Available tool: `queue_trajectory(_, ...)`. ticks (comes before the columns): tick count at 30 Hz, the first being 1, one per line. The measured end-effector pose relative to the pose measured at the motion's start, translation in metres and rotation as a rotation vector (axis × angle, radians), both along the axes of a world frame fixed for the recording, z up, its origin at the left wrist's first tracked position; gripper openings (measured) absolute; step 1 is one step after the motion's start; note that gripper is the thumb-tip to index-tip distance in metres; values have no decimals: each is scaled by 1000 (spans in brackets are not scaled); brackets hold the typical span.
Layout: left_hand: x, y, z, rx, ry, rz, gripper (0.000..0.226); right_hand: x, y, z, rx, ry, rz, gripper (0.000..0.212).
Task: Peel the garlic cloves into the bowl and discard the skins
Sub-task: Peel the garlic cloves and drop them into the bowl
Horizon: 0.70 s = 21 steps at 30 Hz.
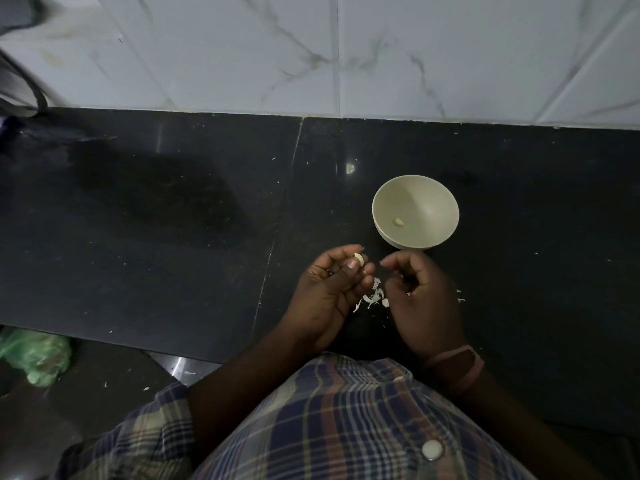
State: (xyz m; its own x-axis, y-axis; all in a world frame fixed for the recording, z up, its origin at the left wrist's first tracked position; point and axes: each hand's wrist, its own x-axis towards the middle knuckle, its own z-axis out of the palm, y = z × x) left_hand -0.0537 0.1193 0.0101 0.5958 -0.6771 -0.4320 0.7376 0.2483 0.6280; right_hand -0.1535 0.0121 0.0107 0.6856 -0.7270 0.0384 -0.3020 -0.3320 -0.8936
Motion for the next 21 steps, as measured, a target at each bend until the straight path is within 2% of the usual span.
queue_trajectory(2,0,0,0,7,0,13,28,0,0,2,-24,-36,32,26)
queue_trajectory(7,2,1,-1,20,-46,36,21,5,1,11,-39,-94,32,11)
queue_trajectory(12,1,0,2,12,-115,14,20,8,1,11,-8,-91,38,8)
queue_trajectory(18,0,1,2,127,-248,-6,16,7,-1,12,118,-55,19,3)
queue_trajectory(21,-1,2,5,200,-355,-14,18,6,-4,11,64,-13,46,3)
